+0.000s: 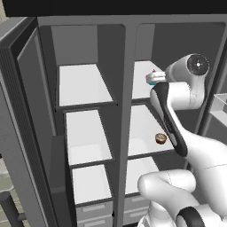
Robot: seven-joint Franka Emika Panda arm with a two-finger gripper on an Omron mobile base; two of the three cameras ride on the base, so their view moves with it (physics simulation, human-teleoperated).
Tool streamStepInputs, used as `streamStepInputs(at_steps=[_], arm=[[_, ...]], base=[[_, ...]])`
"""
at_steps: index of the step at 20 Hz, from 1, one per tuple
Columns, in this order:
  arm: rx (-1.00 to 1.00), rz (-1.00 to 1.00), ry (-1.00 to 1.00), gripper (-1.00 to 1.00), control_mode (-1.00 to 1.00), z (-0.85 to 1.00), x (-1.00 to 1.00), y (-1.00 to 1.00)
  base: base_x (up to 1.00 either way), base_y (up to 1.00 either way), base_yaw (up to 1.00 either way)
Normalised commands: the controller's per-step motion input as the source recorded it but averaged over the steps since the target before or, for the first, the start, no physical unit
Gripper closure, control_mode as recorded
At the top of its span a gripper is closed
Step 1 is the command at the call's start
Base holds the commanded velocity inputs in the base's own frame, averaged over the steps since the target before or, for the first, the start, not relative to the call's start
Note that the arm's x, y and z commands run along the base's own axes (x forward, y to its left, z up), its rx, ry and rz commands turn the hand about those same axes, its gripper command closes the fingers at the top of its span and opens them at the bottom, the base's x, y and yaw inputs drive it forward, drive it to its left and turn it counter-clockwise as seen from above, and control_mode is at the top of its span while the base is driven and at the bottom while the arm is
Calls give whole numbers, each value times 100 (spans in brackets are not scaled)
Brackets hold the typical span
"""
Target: Take the cupcakes from the fridge and place them on the empty tray on the dining counter.
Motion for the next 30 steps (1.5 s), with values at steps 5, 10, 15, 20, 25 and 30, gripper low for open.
streamStepInputs(at_steps=[5,10,15,20,25,30], arm=[[0,0,0,-100,-100,-30,33,-2],[0,0,1,-100,-100,-10,34,-6],[0,0,4,-100,-100,0,29,-9],[3,0,5,-100,-100,0,26,-15],[0,0,3,-100,-100,-6,19,0],[0,0,0,-100,-100,-22,30,0]], base=[[0,0,0],[0,0,0],[0,0,0],[0,0,0],[0,0,0],[0,0,0]])
